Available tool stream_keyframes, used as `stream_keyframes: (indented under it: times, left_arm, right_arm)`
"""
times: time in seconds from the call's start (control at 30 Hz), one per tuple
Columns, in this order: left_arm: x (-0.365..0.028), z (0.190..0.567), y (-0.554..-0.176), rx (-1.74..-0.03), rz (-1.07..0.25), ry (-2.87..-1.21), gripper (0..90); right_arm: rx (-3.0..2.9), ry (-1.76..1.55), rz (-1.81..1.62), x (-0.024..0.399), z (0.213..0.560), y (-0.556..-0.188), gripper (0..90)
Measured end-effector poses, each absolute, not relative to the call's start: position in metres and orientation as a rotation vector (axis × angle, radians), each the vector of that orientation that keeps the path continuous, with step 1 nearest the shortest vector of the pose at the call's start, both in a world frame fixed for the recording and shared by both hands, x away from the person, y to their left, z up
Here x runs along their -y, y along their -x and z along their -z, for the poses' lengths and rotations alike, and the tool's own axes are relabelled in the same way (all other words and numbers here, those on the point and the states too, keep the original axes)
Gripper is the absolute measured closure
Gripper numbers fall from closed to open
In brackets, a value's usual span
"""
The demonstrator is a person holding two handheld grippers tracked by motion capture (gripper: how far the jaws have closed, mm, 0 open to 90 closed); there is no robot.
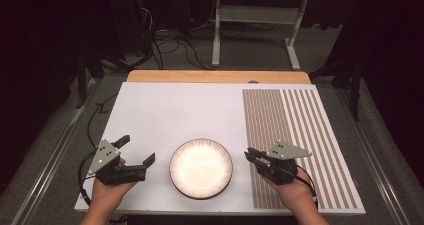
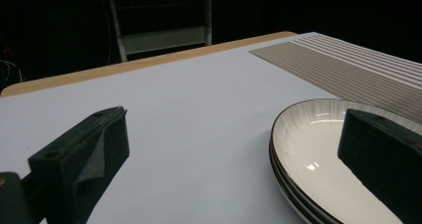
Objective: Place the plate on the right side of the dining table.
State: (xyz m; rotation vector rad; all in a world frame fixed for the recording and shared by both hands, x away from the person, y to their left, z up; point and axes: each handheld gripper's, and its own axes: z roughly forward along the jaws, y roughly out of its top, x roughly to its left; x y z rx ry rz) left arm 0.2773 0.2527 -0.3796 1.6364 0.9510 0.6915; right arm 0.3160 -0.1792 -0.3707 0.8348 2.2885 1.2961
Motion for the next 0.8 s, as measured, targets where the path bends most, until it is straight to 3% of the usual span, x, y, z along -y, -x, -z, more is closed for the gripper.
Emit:
stream_keyframes:
  times: [0.23, 0.8]
  left_arm:
    - [-0.254, 0.378, -0.277, -0.944, -0.680, -1.624, 0.2]
    - [-0.254, 0.377, -0.275, -0.930, -0.673, -1.622, 0.2]
  right_arm:
    - [-2.348, -0.815, -1.258, 0.158, 0.373, -0.326, 90.0]
    - [-2.514, -0.740, -1.149, 0.145, 0.393, -0.316, 90.0]
